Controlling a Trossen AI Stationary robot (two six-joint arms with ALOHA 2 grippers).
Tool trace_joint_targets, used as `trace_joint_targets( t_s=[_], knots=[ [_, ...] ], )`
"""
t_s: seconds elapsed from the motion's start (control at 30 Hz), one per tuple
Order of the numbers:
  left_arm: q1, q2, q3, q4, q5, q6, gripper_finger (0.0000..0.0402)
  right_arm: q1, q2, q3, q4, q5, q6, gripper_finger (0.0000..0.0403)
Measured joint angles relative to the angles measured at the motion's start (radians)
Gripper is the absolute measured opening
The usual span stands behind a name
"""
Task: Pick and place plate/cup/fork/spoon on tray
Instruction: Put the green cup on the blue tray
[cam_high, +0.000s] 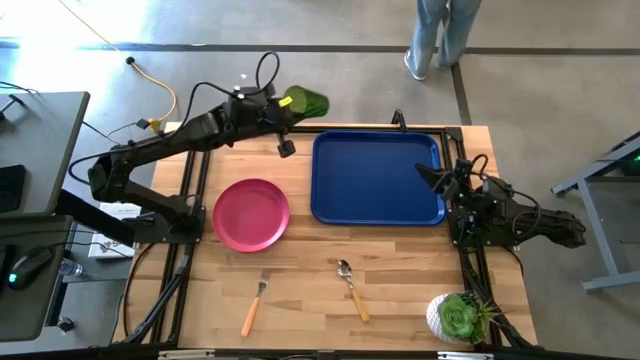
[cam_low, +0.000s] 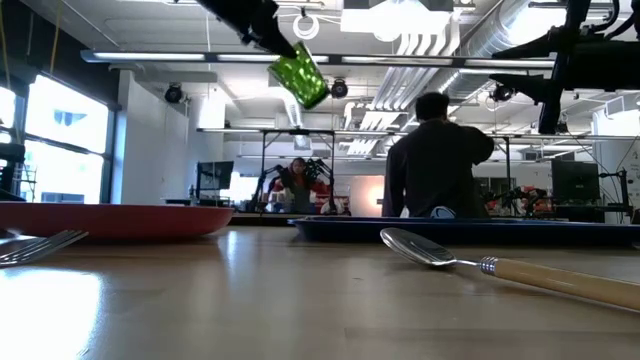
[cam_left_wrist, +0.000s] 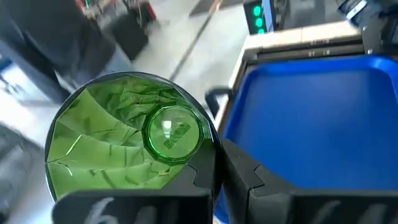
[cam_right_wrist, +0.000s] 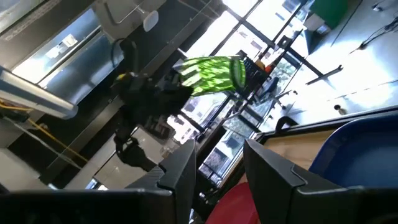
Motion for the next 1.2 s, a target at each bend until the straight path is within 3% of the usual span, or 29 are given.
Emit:
trace_joint_targets(
  t_s=[0.33, 0.67, 0.8, 1.2],
  knots=[
    [0.012, 0.03, 0.146, -0.025, 0.021, 0.138, 0.0001, 0.0, 0.0, 0.0, 0.036, 0.131, 0.0, 0.0126],
    [0.078, 0.231, 0.34, -0.24, 0.137, 0.213, 0.0001, -0.001, 0.0, 0.0, 0.036, 0.216, 0.0, 0.0126],
    [0.087, 0.307, 0.354, -0.294, 0.245, 0.252, 0.0001, -0.001, 0.0, 0.0, 0.035, 0.215, 0.0, 0.0126],
    [0.076, 0.465, 0.358, -0.406, 0.298, 0.337, 0.0001, -0.001, 0.0, 0.0, 0.024, 0.206, 0.0, 0.0126]
  ],
)
